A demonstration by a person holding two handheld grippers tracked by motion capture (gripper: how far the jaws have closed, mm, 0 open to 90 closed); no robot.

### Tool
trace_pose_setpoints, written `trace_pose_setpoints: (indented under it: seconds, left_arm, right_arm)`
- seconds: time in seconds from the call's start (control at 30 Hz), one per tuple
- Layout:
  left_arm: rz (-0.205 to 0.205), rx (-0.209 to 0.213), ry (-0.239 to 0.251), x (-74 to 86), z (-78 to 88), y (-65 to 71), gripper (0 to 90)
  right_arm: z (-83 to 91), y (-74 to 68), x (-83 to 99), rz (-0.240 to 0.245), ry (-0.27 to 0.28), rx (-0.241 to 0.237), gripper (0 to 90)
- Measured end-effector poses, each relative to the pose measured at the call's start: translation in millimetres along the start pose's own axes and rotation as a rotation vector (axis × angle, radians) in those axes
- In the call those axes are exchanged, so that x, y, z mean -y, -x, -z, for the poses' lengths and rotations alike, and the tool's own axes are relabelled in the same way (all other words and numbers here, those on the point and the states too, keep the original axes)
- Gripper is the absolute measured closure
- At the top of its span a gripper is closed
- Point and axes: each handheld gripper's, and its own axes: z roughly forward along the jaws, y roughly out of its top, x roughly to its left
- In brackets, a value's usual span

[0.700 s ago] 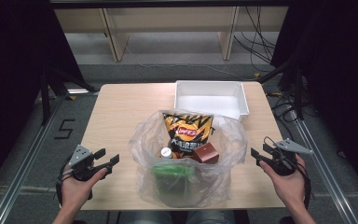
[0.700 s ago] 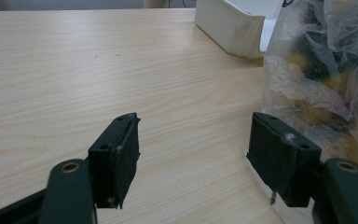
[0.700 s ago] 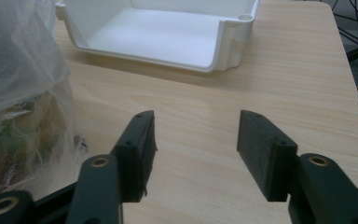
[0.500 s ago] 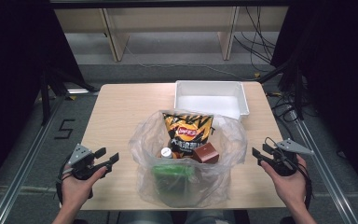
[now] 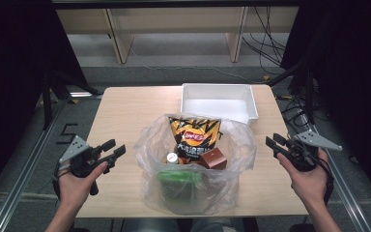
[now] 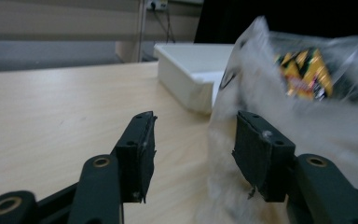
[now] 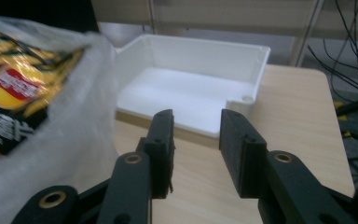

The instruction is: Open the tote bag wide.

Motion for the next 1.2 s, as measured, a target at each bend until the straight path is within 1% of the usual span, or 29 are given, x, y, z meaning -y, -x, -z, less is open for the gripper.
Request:
trace_pose_setpoints:
  seconds: [0.03, 0.07, 0.1, 0.13, 0.17, 0.2, 0.23, 0.27, 0.37, 0.4, 0.43, 0.47, 0.5, 0.53, 0.57, 0.6, 0.63, 0.7, 0.73, 0.77, 0.8, 0.83, 0.87, 0.93, 0.97, 1.0, 1.03, 1.07, 1.2]
  left_arm:
    - [0.007, 0.028, 0.037, -16.2, -0.6, 3.2, 47.8]
    - [0.007, 0.040, 0.059, -24.4, -1.1, 4.6, 47.9]
    - [0.013, 0.051, 0.076, -32.4, -1.8, 6.3, 47.9]
    - [0.010, 0.066, 0.079, -40.4, -3.1, 7.8, 47.9]
    - [0.010, 0.066, 0.079, -40.4, -3.1, 7.8, 47.7]
    - [-0.006, 0.094, 0.068, -54.0, -8.1, 12.6, 46.9]
    - [-0.006, 0.094, 0.068, -54.0, -8.1, 12.6, 46.5]
    - [-0.019, 0.112, 0.052, -60.9, -13.2, 16.5, 46.1]
    - [-0.052, 0.179, -0.019, -75.3, -35.4, 28.3, 45.0]
    - [-0.062, 0.204, -0.043, -78.6, -45.2, 31.1, 44.7]
    - [-0.068, 0.215, -0.060, -80.2, -51.2, 32.7, 44.0]
    - [-0.068, 0.215, -0.060, -80.2, -51.2, 32.7, 43.9]
    - [-0.090, 0.228, -0.086, -82.7, -61.2, 34.5, 43.9]
    - [-0.116, 0.241, -0.132, -85.6, -74.8, 35.3, 44.0]
    - [-0.117, 0.244, -0.148, -86.7, -81.8, 35.1, 44.2]
    - [-0.122, 0.244, -0.166, -88.0, -88.2, 34.4, 44.2]
    - [-0.122, 0.244, -0.166, -88.0, -88.2, 34.4, 44.3]
    - [-0.136, 0.234, -0.204, -90.5, -103.2, 30.2, 45.5]
    - [-0.140, 0.236, -0.218, -90.5, -107.3, 28.8, 46.7]
    - [-0.140, 0.236, -0.218, -90.5, -107.3, 28.8, 48.0]
    - [-0.145, 0.240, -0.240, -89.7, -112.1, 27.6, 49.9]
    - [-0.155, 0.243, -0.248, -88.5, -115.8, 26.4, 53.1]
    - [-0.175, 0.239, -0.271, -86.7, -120.7, 24.9, 56.3]
    - [-0.183, 0.227, -0.280, -85.3, -124.8, 23.1, 64.5]
    - [-0.183, 0.227, -0.280, -85.3, -124.8, 23.1, 68.2]
    - [-0.173, 0.229, -0.278, -85.3, -126.8, 22.3, 68.2]
    - [-0.166, 0.233, -0.279, -85.4, -128.1, 21.5, 75.0]
    - [-0.164, 0.223, -0.274, -86.0, -129.4, 21.3, 78.1]
    - [-0.145, 0.205, -0.255, -89.1, -129.6, 20.6, 85.8]
  right_arm:
    - [0.1, -3.0, -6.5, -0.007, 0.009, -0.018, 64.6]
    - [0.1, -5.0, -10.6, -0.016, 0.009, -0.032, 64.1]
    - [-1.3, -6.2, -15.5, 0.008, 0.022, -0.039, 63.4]
    - [-2.8, -8.7, -20.2, 0.019, 0.026, -0.052, 63.2]
    - [-2.8, -8.7, -20.2, 0.019, 0.026, -0.052, 63.2]
    - [-6.9, -15.4, -29.6, 0.037, 0.023, -0.092, 62.5]
    - [-8.4, -17.7, -32.7, 0.042, 0.017, -0.105, 62.4]
    - [-12.6, -21.1, -36.8, 0.067, 0.014, -0.119, 61.9]
    - [-21.1, -29.4, -45.5, 0.077, -0.029, -0.144, 59.3]
    - [-27.0, -30.1, -48.6, 0.108, -0.025, -0.159, 58.5]
    - [-31.9, -31.9, -52.6, 0.125, -0.047, -0.160, 58.4]
    - [-36.4, -33.2, -54.3, 0.130, -0.034, -0.157, 58.4]
    - [-36.4, -33.2, -54.3, 0.130, -0.034, -0.157, 58.4]
    - [-47.0, -35.1, -61.0, 0.161, -0.060, -0.195, 58.2]
    - [-49.4, -36.1, -63.1, 0.168, -0.074, -0.195, 58.2]
    - [-55.2, -38.4, -64.6, 0.176, -0.065, -0.194, 58.2]
    - [-55.2, -38.4, -64.6, 0.176, -0.065, -0.194, 58.2]
    - [-66.7, -41.3, -70.9, 0.215, -0.136, -0.227, 58.3]
    - [-69.9, -41.7, -71.3, 0.219, -0.145, -0.231, 58.6]
    - [-73.9, -42.1, -71.1, 0.222, -0.157, -0.232, 60.1]
    - [-78.0, -42.0, -71.2, 0.227, -0.176, -0.231, 62.6]
    - [-81.1, -40.7, -71.3, 0.247, -0.191, -0.233, 66.1]
    - [-82.6, -42.0, -70.4, 0.230, -0.202, -0.232, 70.9]
    - [-87.3, -43.3, -67.8, 0.218, -0.199, -0.227, 79.9]
    - [-87.3, -43.3, -67.8, 0.218, -0.199, -0.227, 79.9]
    - [-87.1, -42.6, -68.3, 0.225, -0.215, -0.230, 83.9]
    - [-88.1, -42.5, -68.1, 0.213, -0.213, -0.229, 90.0]
    - [-89.4, -42.7, -67.6, 0.209, -0.191, -0.228, 90.0]
    - [-88.1, -42.3, -72.1, 0.213, -0.165, -0.209, 90.0]
